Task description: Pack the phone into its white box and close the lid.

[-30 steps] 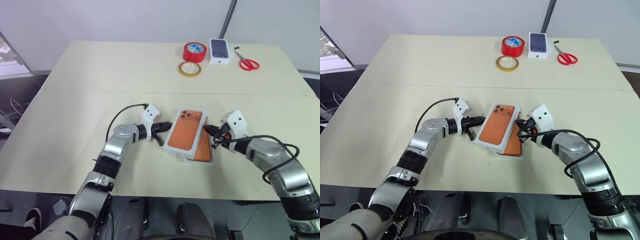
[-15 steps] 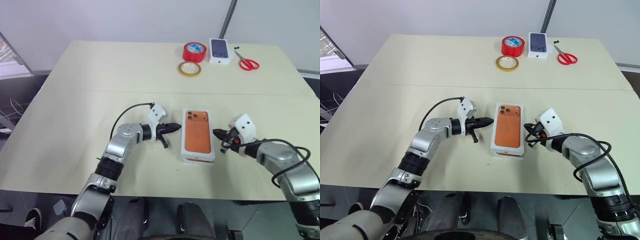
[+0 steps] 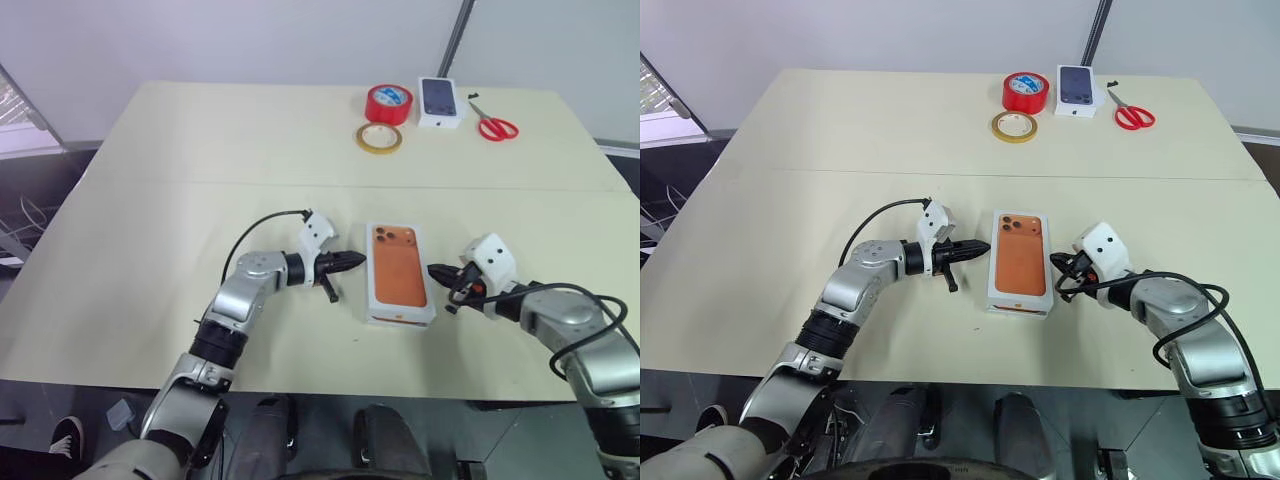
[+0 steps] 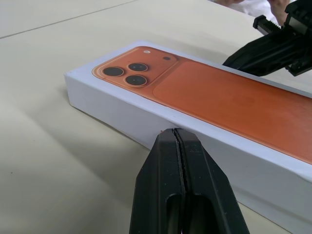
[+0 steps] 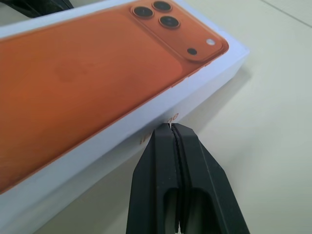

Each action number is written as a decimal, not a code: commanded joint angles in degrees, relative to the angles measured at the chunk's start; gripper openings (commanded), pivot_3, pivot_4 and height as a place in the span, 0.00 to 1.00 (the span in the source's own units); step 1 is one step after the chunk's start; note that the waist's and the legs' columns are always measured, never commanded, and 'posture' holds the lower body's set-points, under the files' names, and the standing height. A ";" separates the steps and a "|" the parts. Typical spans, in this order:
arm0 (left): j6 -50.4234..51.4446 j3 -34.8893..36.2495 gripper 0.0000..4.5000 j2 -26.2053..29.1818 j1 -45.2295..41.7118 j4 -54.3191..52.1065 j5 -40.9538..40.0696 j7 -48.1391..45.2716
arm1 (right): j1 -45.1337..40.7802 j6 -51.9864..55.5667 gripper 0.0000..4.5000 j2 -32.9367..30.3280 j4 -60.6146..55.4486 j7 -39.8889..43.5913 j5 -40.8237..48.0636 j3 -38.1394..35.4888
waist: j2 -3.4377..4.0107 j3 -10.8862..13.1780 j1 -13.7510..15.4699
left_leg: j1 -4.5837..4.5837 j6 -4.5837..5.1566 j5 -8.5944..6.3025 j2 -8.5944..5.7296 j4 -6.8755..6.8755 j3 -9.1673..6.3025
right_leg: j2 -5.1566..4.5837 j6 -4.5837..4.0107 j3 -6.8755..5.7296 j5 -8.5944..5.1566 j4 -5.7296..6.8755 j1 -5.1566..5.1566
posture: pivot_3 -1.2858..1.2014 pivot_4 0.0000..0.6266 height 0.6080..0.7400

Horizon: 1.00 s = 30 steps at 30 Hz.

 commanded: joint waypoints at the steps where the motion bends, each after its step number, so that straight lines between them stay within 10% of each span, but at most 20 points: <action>1: -0.85 -0.87 0.00 -0.51 0.11 -2.35 -0.78 -0.39 | 1.08 -1.06 0.01 -0.56 -3.75 1.55 0.83 -1.72 | 0.00 0.00 0.02 | 0.00 0.00 0.00 0.00 0.00 0.00 | 0.00 0.00 0.00 0.00 0.00 0.00 | 0.52 0.24 0.91; 30: 2.52 -2.81 0.00 2.78 3.88 -6.10 -2.29 -3.27 | 5.60 0.30 0.01 -2.34 -6.19 5.26 -1.55 -0.97 | 0.01 -0.01 -0.03 | 0.04 0.00 0.00 0.00 0.01 -0.01 | 0.00 0.00 0.01 0.00 0.00 0.03 | 0.52 0.24 0.91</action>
